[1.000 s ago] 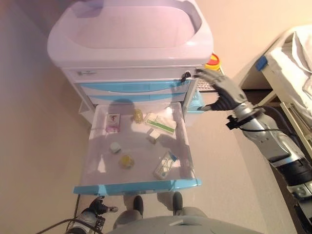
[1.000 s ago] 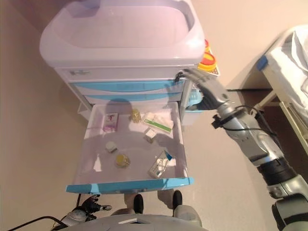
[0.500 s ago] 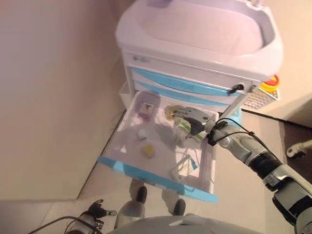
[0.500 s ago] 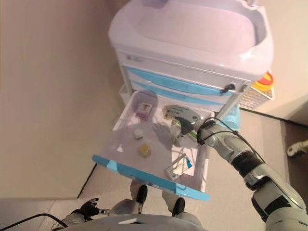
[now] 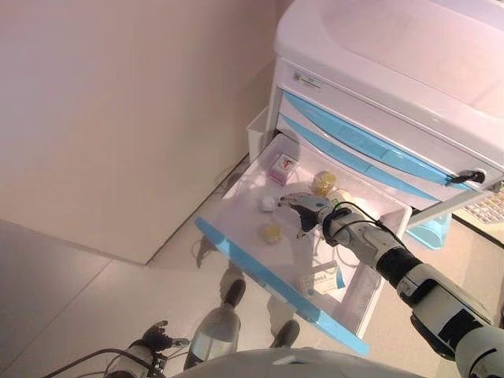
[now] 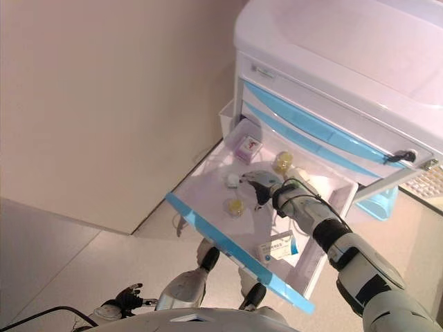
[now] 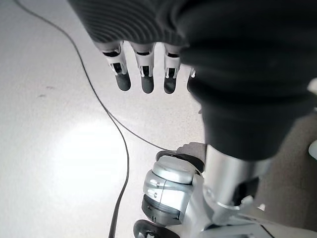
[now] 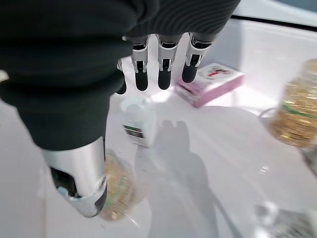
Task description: Open the drawer and pick up the medicine
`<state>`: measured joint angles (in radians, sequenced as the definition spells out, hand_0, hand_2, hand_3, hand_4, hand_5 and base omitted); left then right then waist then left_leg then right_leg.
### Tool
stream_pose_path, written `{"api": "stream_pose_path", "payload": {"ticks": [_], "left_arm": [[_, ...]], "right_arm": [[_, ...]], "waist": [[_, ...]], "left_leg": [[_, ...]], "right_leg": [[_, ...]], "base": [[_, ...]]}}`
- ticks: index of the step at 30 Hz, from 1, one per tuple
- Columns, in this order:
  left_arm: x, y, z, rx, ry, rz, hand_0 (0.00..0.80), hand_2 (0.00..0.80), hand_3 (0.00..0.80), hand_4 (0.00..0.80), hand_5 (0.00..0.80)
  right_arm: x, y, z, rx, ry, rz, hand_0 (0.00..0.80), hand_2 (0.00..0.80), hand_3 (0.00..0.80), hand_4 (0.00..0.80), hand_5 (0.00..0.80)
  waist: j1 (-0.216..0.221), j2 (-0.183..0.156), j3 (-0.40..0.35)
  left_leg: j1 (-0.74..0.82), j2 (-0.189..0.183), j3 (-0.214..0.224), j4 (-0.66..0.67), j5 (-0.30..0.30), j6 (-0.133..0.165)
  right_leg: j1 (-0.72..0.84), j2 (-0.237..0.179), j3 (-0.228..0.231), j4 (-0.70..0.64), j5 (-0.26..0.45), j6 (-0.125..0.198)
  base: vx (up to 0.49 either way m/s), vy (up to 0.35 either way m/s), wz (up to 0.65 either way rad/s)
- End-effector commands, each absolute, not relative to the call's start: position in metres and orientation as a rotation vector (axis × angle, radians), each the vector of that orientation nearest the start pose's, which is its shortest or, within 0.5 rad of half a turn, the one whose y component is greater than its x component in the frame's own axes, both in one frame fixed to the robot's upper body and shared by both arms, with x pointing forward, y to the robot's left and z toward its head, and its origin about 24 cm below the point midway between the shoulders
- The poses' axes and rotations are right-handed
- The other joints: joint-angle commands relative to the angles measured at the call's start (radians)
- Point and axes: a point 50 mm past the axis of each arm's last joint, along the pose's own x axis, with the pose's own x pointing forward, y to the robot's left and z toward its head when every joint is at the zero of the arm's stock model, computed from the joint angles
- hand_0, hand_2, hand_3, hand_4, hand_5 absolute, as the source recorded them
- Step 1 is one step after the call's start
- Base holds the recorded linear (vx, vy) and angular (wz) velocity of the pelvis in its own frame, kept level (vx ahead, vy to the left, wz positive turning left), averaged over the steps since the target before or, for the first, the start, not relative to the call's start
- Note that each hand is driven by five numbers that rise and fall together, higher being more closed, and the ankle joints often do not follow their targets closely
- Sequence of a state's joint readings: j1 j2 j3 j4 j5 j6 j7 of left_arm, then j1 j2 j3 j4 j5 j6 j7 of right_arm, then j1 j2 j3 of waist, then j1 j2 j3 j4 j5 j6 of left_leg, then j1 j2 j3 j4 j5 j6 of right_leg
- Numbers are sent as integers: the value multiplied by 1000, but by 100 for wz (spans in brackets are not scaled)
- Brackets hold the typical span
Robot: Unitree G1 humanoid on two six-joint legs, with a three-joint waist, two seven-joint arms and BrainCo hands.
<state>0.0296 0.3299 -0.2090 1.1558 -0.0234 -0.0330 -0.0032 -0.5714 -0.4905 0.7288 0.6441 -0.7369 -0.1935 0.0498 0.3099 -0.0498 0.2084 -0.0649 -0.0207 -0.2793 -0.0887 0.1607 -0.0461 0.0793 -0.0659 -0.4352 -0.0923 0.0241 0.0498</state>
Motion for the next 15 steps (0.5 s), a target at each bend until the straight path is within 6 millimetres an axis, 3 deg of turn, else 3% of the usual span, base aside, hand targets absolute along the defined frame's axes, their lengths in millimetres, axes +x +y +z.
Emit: {"api": "stream_pose_path", "payload": {"ticks": [1,15], "left_arm": [[98,262,-149,398,1149,5,0,0,0,0,0],[102,260,-148,405,1135,-16,0,0,0,0,0]], "right_arm": [[322,-111,30,-1552,-204,769,0,0,0,0,0],[304,-88,9,-1595,-205,970,0,0,0,0,0]], "waist": [[17,-6,0],[39,-2,-5]], "left_leg": [[4,-40,30,25,-99,-2],[3,-46,4,27,-91,-8]], "right_leg": [[6,22,-1,112,-118,-30],[16,21,-15,119,-128,-33]], "base": [[13,-5,13],[2,-2,3]]}}
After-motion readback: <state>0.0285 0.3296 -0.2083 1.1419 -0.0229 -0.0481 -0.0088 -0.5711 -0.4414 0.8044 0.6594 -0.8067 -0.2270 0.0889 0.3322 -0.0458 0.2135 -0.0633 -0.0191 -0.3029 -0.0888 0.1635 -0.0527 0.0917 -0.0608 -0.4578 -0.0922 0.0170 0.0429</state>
